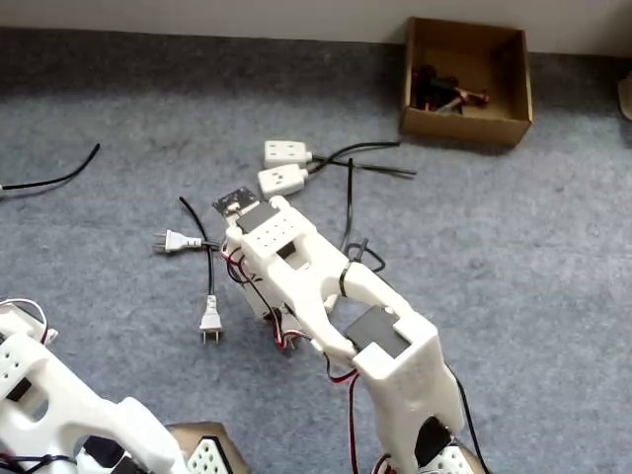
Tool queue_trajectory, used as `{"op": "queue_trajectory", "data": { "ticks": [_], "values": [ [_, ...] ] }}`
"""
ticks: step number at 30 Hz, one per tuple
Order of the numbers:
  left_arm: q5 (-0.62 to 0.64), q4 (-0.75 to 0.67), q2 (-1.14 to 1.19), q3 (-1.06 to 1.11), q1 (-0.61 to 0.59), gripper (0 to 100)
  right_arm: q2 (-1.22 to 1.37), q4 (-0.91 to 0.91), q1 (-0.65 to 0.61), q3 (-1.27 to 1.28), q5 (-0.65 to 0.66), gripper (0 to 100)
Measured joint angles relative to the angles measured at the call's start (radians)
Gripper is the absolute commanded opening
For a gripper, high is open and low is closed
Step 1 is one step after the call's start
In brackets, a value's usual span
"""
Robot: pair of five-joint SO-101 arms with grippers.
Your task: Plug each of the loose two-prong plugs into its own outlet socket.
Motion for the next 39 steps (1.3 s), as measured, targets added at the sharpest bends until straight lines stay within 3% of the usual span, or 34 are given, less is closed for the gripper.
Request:
{"op": "queue_trajectory", "data": {
  "ticks": [26, 39],
  "values": [
    [0.000, 0.000, 0.000, 0.000, 0.000, 1, 0.002, 0.009, 0.026, -0.005, -0.029, 5.3],
    [0.000, 0.000, 0.000, 0.000, 0.000, 1, 0.123, 0.026, 0.028, -0.054, -0.063, 5.3]
  ]
}}
